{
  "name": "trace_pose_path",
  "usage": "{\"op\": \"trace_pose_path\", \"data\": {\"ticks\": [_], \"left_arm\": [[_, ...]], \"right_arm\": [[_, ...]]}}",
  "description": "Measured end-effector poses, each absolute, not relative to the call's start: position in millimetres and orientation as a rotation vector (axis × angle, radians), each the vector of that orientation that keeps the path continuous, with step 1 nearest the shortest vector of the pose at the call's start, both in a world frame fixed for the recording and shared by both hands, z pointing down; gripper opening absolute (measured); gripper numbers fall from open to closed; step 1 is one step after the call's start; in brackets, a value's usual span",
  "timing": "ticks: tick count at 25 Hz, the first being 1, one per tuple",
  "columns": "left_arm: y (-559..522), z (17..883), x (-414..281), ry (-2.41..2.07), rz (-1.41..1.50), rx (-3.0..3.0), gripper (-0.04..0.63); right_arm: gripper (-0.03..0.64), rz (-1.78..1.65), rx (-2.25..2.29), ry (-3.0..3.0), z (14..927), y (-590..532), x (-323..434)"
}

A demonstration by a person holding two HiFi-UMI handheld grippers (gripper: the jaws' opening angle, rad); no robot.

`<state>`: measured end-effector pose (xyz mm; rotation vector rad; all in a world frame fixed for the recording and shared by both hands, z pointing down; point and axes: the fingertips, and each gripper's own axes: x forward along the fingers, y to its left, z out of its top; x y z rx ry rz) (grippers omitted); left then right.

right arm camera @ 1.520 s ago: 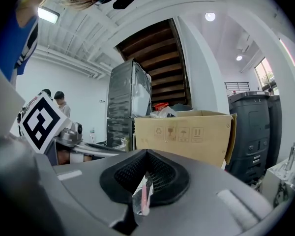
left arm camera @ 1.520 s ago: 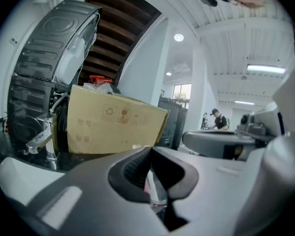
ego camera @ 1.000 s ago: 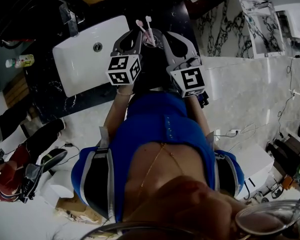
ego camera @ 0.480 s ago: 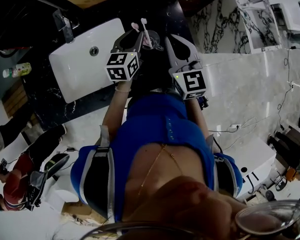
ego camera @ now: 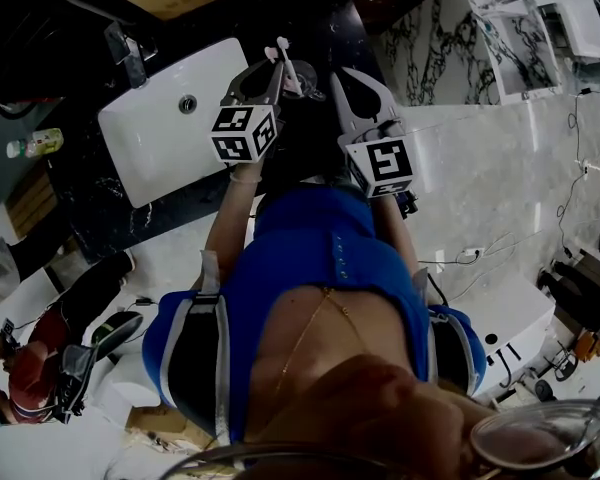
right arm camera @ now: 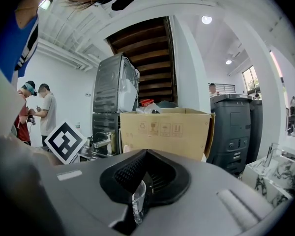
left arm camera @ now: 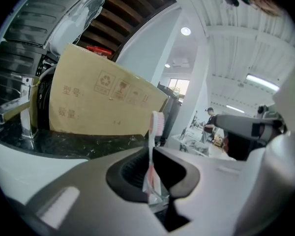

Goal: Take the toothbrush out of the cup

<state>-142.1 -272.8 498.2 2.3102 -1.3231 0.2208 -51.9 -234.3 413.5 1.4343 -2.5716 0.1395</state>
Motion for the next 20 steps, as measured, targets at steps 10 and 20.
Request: {"op": "trace_pose_path", "data": {"ticks": [10, 20], "left_arm": [[-265, 474, -145, -1.362, 0.176, 2.332, 0.023], [-248, 422, -148, -1.426, 0.075, 2.379, 0.023]], "right_arm": [[0.002, 0.138, 1.405, -2.613, 410, -230, -50], [0.002, 0.136, 1.353, -2.659, 410, -224, -49]]}}
